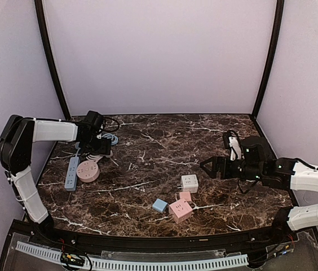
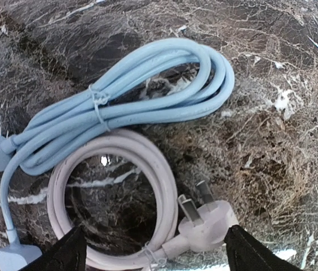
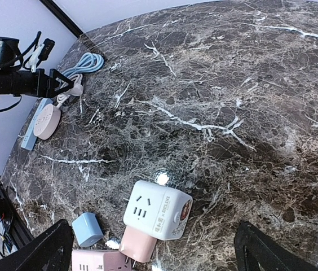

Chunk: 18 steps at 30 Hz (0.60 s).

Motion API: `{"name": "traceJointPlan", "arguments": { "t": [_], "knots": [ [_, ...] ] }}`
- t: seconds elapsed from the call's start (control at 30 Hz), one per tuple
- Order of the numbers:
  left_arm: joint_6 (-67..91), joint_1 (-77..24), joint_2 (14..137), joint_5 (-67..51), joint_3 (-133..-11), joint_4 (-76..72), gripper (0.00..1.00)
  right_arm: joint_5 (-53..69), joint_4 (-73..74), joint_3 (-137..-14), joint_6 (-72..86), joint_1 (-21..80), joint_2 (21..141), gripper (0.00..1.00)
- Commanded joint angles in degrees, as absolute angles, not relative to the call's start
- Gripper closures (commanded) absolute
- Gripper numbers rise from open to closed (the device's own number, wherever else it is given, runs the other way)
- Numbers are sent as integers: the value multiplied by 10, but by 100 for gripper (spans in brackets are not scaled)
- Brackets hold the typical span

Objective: Insert the plug

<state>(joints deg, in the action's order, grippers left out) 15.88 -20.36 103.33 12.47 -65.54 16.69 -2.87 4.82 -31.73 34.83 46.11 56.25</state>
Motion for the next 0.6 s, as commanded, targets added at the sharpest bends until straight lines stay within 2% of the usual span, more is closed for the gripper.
{"name": "traceJointPlan", "arguments": {
  "t": [0.0, 0.23, 0.37, 0.57],
  "knots": [
    [115, -202, 1069, 116, -689, 212, 15, -33, 46, -317, 348, 468, 553, 1],
    [111, -203, 1100, 102, -716, 236, 17, -33, 46, -308, 349, 468, 545, 1],
    [112, -215, 1090, 89, -701, 239, 13, -35, 46, -307, 349, 468, 544, 1],
    [106, -218, 1118, 82, -708, 247, 12, -27, 42, -305, 348, 468, 545, 1]
  ]
}}
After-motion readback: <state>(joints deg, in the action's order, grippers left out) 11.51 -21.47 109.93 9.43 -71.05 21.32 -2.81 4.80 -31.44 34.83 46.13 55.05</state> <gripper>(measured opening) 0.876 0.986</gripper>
